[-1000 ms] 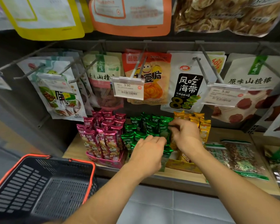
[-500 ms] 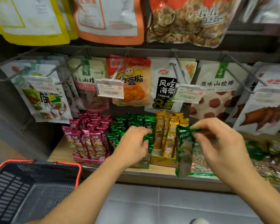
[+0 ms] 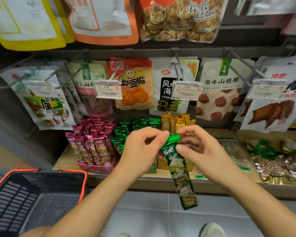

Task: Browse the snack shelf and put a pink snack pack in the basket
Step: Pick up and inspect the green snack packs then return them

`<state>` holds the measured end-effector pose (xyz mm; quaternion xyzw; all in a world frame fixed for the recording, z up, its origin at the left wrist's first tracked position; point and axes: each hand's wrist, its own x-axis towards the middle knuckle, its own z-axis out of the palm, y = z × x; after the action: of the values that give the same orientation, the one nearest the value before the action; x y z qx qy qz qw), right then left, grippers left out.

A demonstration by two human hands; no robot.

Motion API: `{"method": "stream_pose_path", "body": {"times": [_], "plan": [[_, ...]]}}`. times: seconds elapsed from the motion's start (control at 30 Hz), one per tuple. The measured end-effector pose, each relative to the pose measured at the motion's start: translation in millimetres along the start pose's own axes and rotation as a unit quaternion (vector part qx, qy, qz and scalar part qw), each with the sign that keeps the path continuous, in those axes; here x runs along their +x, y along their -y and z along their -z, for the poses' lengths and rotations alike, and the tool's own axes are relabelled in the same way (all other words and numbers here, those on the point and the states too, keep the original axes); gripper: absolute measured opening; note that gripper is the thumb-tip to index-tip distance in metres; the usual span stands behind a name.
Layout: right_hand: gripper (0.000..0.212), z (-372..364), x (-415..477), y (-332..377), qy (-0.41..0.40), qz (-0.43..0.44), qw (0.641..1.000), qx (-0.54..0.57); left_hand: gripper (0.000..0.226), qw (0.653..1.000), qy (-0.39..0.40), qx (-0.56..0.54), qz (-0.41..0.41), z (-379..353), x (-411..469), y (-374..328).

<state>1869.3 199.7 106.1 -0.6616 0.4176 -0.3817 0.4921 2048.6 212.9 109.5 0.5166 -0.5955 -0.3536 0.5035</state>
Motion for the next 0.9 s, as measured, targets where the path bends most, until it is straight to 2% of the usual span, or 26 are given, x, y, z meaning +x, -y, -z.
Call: {"method": "stream_pose_path", "body": {"times": [0.07,0.13,0.2,0.27,0.33,0.4,0.5,0.63,0.77,0.83,0.9], "plan": [[0.030,-2.6,1.3,-0.1,0.045,-0.038,0.998,0.032,0.021,1.000,-0.015,-0.012,0.005,-0.7,-2.4,-1.7],[0.031,-8.2,0.8,-0.8,0.081,-0.040,0.996,0.019,0.022,0.999,-0.023,0.021,-0.014,-2.4,-4.2,-2.4],[0.027,-13.2,0.3,-0.6,0.087,-0.039,0.995,0.003,0.019,0.983,-0.043,0.148,-0.099,-0.6,-2.8,0.2],[0.026,-16.7,-0.4,-0.2,0.090,-0.037,0.995,-0.011,0.024,0.943,-0.044,0.279,-0.177,1.9,-1.4,2.8],[0.024,-19.6,-0.8,-0.1,0.083,-0.029,0.995,-0.040,0.036,0.915,-0.024,0.354,-0.193,4.9,-1.6,4.5],[0.021,-21.4,-0.6,-0.1,0.064,-0.020,0.995,-0.079,0.038,0.911,-0.006,0.376,-0.170,6.9,-1.3,5.4],[0.021,-20.7,-1.3,-2.6,0.043,-0.014,0.993,-0.105,0.029,0.948,0.057,0.289,-0.123,11.4,1.7,9.9],[0.030,-20.6,-3.4,-8.3,0.036,-0.017,0.986,-0.162,0.032,0.971,0.143,0.184,-0.060,16.3,1.0,7.6],[0.037,-22.0,-1.6,-9.9,0.030,-0.041,0.980,-0.195,0.003,0.984,0.115,0.121,-0.055,18.6,1.0,2.2],[0.039,-23.1,-0.9,-10.7,0.049,-0.053,0.976,-0.205,0.012,0.987,0.114,0.100,-0.047,18.9,1.3,0.5],[0.030,-26.4,-1.9,-9.6,0.067,-0.056,0.976,-0.198,0.016,0.987,0.132,0.090,-0.027,19.3,0.5,-0.8]]}}
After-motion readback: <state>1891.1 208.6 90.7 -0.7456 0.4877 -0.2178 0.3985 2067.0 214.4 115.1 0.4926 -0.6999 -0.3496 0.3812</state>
